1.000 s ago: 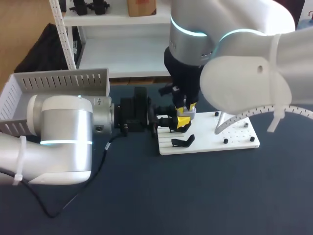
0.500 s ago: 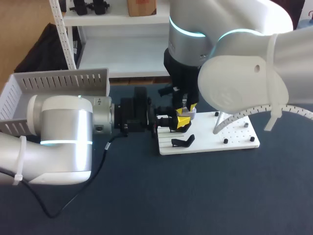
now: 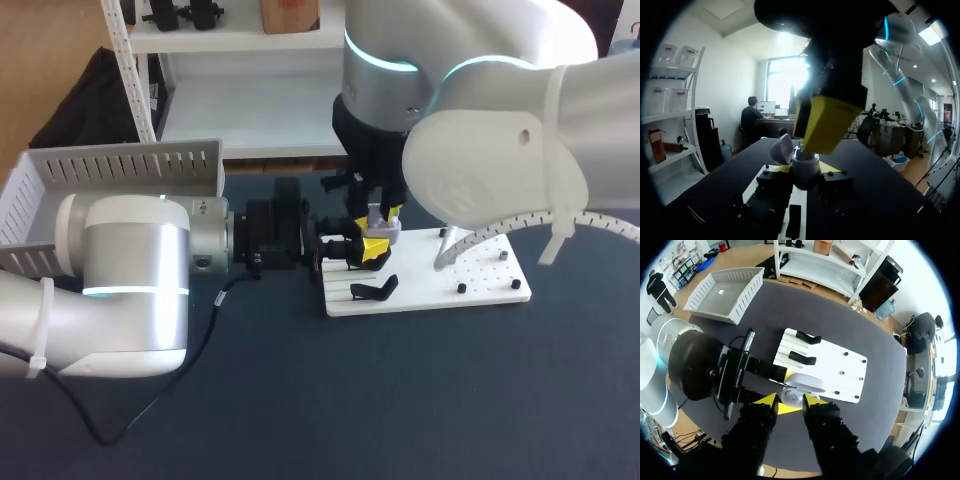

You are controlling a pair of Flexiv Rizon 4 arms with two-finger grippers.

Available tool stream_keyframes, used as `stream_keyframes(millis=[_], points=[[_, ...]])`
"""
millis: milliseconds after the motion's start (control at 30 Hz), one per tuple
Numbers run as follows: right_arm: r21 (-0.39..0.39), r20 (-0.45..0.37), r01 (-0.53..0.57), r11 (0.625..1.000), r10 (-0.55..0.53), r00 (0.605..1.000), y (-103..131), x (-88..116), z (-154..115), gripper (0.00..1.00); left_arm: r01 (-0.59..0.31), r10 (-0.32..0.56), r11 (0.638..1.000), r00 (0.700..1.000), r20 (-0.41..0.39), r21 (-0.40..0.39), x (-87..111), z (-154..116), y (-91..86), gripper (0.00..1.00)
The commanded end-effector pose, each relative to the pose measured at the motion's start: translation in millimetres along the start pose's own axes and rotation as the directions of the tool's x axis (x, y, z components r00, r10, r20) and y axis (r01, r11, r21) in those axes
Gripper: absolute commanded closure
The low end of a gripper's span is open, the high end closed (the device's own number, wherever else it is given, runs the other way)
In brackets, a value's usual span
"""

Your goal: Pick up each earbud case from the left stands, insert the matching earbuds, close the lid, and place the case in the box.

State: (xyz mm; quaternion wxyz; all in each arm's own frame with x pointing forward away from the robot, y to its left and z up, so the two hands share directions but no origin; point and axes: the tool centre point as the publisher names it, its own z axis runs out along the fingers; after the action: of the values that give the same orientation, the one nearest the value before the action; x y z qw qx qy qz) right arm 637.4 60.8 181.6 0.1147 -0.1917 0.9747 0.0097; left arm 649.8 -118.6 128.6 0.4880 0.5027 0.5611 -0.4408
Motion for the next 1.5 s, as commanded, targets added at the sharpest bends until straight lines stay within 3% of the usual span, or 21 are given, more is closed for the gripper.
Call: stream_keyframes(millis=[33, 233, 400, 600, 967, 1200, 1500], points=[[-0.004, 0.038, -0.003, 1.0, 0.003, 0.999, -3, 4, -18, 0.67, -0.001, 0.001, 1.0, 1.0, 0.003, -0.006, 0.3, 0, -1.3, 1.0], [-0.008, 0.074, -0.012, 1.0, 0.012, 0.997, -7, -17, -24, 0.62, -0.001, 0.001, 1.0, 1.0, 0.003, -0.006, 0.3, 0, -1.3, 1.0], [0.013, 0.06, -0.034, 0.999, 0.033, 0.998, -18, -41, -3, 0.62, -0.001, 0.001, 1.0, 1.0, 0.003, -0.006, 0.3, 0, -1.3, 1.0], [0.027, 0.033, -0.074, 0.997, 0.073, 0.997, -34, -51, 19, 0.64, -0.001, 0.001, 1.0, 1.0, 0.003, -0.006, 0.3, 0, -1.3, 1.0], [0.031, -0.011, -0.111, 0.993, 0.112, 0.994, -46, -32, 35, 0.67, -0.001, 0.001, 1.0, 1.0, 0.003, -0.006, 0.3, 0, -1.3, 1.0], [0.015, 0.005, -0.131, 0.991, 0.131, 0.991, -43, -13, 24, 0.68, -0.001, 0.001, 1.0, 1.0, 0.003, -0.006, 0.3, 0, -1.3, 1.0], [-0.019, 0.04, -0.134, 0.991, 0.135, 0.99, -33, -3, 13, 0.67, -0.001, 0.001, 1.0, 1.0, 0.003, -0.006, 0.3, 0, -1.3, 1.0]])
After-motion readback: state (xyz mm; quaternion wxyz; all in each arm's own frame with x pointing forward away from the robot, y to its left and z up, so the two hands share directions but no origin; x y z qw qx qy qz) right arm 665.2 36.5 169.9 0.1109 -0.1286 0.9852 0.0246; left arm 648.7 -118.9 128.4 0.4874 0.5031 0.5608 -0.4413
